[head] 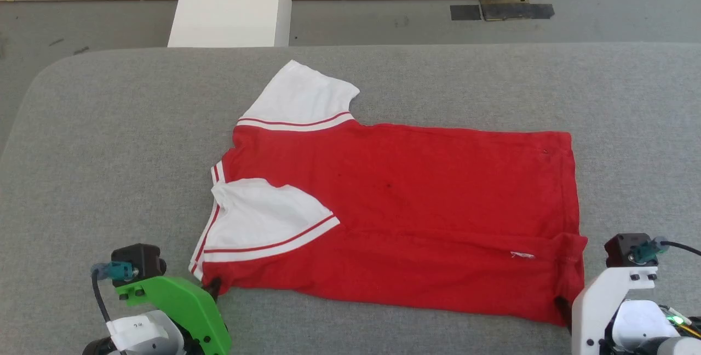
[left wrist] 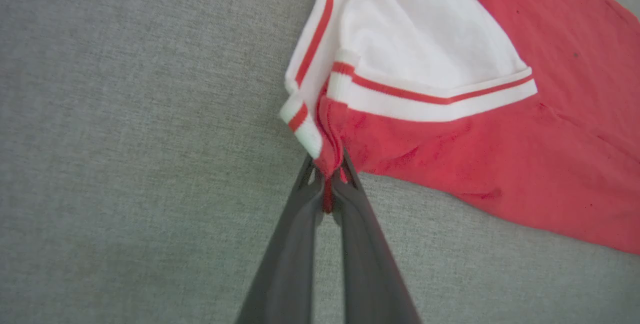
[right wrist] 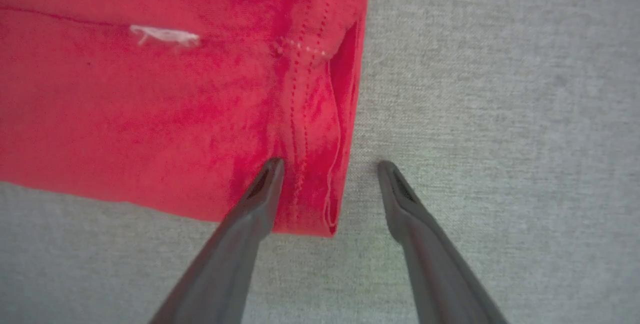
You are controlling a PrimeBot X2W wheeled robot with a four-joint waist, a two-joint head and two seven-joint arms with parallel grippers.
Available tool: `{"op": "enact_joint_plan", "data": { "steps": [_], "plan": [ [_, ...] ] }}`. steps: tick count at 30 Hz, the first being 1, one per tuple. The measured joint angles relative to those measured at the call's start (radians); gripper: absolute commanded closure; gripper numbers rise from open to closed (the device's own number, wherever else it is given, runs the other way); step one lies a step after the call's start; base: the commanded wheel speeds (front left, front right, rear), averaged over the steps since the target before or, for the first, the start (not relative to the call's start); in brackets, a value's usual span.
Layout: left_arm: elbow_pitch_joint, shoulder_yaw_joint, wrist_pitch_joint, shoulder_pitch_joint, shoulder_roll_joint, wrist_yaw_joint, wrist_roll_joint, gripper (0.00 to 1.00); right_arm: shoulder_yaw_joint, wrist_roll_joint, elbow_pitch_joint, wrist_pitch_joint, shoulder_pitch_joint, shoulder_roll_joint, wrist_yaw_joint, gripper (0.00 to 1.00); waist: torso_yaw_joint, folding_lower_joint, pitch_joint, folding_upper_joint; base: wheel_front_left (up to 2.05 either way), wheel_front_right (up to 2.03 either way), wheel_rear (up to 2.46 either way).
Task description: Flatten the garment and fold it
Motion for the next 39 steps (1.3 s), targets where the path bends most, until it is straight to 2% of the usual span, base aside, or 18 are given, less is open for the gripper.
{"op": "enact_joint_plan", "data": {
  "steps": [3,4,5,6,13,22,29,30,31,32,39],
  "plan": [
    [0.000,-0.003,0.001,0.000,0.000,0.000,0.000,1.00,0.017,0.001,0.021,0.000,-0.009,-0.005,0.000,0.00,0.003,0.0000,0.005,0.0000,0.00,0.00,0.00],
    [0.000,-0.004,0.001,0.000,0.000,0.000,0.000,1.00,0.020,0.004,0.027,0.000,-0.014,-0.007,0.000,0.63,0.004,0.0000,0.006,0.0000,0.00,0.00,0.00],
    [0.001,-0.004,0.001,0.000,-0.001,0.000,0.000,1.00,0.023,0.007,0.029,0.000,-0.017,-0.010,0.000,0.79,0.005,0.0000,0.007,0.0000,0.00,0.00,0.00],
    [0.002,-0.004,0.001,0.000,-0.001,0.000,0.000,1.00,0.024,0.011,0.029,-0.005,-0.020,-0.013,0.000,1.00,0.006,0.0000,0.006,0.0000,0.00,0.00,0.00],
    [0.004,0.003,0.000,0.000,0.000,0.000,-0.004,1.00,0.008,0.063,0.012,-0.017,-0.026,-0.030,0.000,1.00,0.010,0.0000,-0.014,0.0000,0.00,0.00,0.00],
    [-0.073,0.019,0.036,0.095,0.034,0.066,-0.002,1.00,-0.060,0.139,-0.117,0.078,0.038,-0.094,0.000,1.00,0.018,0.0000,-0.065,0.0000,0.00,0.00,0.00],
    [-0.052,0.010,0.054,0.172,0.008,0.079,-0.054,1.00,-0.081,0.156,-0.088,0.110,0.107,-0.089,0.000,1.00,0.026,0.0000,-0.078,0.0000,0.00,0.00,0.00],
    [-0.037,0.009,0.054,0.174,0.002,0.078,-0.061,1.00,-0.079,0.154,-0.076,0.110,0.113,-0.087,0.000,0.94,0.026,0.0000,-0.078,0.0000,0.00,0.00,0.00],
    [-0.023,0.007,0.054,0.175,-0.001,0.075,-0.065,0.00,-0.080,0.155,-0.067,0.109,0.115,-0.083,0.000,0.08,0.025,0.0000,-0.078,0.0000,0.00,0.00,0.00],
    [-0.012,0.005,0.056,0.175,-0.001,0.070,-0.065,0.00,-0.080,0.157,-0.059,0.103,0.115,-0.078,0.000,0.00,0.024,0.0000,-0.078,0.0000,0.00,0.00,0.00],
    [-0.061,0.040,0.042,0.149,0.020,0.036,-0.068,0.00,-0.100,0.176,-0.092,0.076,0.101,-0.081,0.000,0.00,0.017,0.0000,-0.087,0.0000,0.00,0.00,0.00]
  ]
}}
